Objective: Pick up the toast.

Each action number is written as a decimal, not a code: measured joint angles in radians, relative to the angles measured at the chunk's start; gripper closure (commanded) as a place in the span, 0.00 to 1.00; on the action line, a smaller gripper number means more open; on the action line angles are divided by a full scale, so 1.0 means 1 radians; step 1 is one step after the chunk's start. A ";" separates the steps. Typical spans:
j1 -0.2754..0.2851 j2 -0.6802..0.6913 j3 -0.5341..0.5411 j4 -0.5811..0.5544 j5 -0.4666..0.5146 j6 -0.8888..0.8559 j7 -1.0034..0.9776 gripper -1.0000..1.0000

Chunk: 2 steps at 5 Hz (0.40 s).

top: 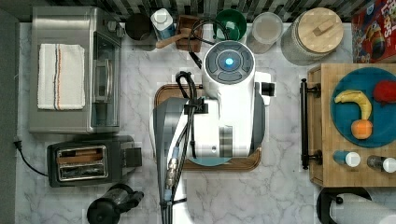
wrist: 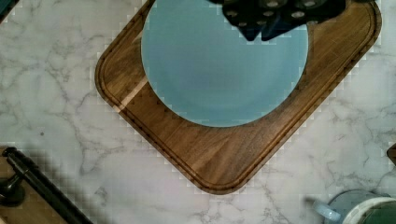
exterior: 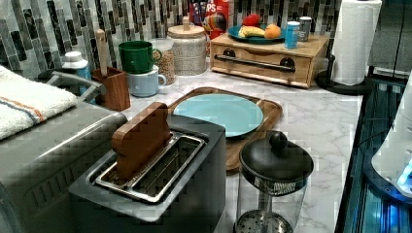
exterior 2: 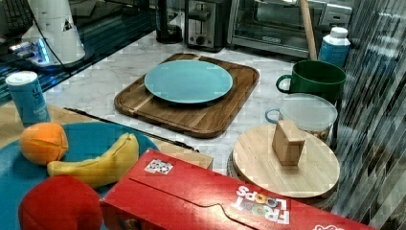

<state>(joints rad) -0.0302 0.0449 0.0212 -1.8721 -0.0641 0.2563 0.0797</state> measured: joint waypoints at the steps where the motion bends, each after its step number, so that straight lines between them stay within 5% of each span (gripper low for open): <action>1: -0.001 0.000 0.001 -0.005 -0.001 0.005 0.002 1.00; 2: -0.002 0.000 0.002 -0.019 0.000 0.006 0.002 1.00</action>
<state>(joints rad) -0.0320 0.0448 0.0227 -1.8906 -0.0644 0.2620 0.0818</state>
